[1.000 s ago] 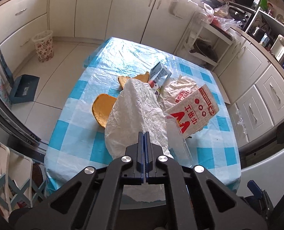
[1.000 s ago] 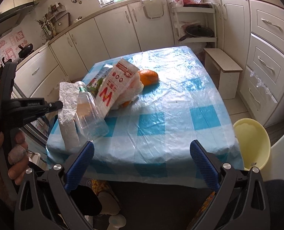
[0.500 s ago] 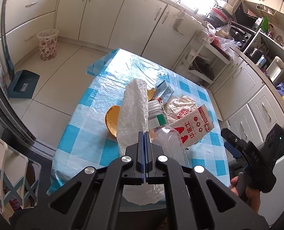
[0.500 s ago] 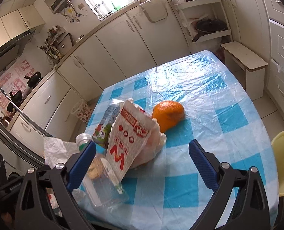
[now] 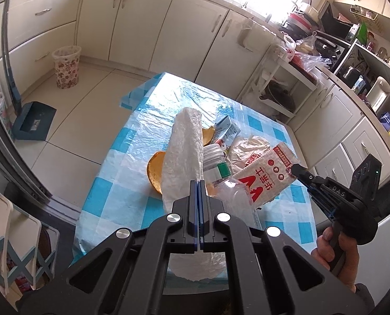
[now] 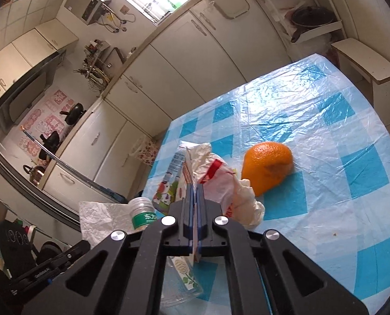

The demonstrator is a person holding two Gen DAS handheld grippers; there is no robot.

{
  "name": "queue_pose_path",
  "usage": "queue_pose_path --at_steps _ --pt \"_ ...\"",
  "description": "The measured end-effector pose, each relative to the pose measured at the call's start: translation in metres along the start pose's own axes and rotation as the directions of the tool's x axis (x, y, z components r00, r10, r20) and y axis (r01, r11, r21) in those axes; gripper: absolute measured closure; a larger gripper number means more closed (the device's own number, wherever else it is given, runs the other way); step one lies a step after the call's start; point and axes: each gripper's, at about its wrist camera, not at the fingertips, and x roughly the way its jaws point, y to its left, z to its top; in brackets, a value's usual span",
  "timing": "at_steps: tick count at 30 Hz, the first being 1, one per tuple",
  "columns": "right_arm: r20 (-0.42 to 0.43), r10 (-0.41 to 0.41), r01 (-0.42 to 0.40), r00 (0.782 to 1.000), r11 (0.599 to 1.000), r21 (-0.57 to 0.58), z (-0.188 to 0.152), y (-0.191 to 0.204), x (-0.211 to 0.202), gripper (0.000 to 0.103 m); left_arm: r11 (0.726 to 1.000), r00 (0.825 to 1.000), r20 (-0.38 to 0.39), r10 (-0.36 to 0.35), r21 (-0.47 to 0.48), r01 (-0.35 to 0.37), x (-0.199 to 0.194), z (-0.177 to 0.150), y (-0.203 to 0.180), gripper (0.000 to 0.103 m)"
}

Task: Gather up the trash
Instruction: 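Grasp the white milk carton with the right gripper while the left lifts the bag, then carry both items over the yellow bucket and open both grippers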

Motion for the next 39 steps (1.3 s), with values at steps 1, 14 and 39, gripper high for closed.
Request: queue_pose_path --at_steps 1,14,39 --pt "0.017 0.027 -0.027 0.999 1.0 -0.002 0.001 0.002 -0.007 0.101 1.0 1.0 0.006 -0.001 0.001 0.001 -0.001 0.0 -0.001 0.102" --pt "0.318 0.112 -0.118 0.942 0.993 0.002 0.026 -0.027 -0.147 0.101 0.994 0.993 0.082 -0.087 0.079 0.081 -0.019 -0.005 -0.037 0.102" --pt "0.083 -0.492 0.433 0.866 0.824 0.365 0.003 -0.238 -0.223 0.094 0.831 0.922 -0.231 -0.311 0.405 0.381 0.082 -0.115 -0.361 0.102"
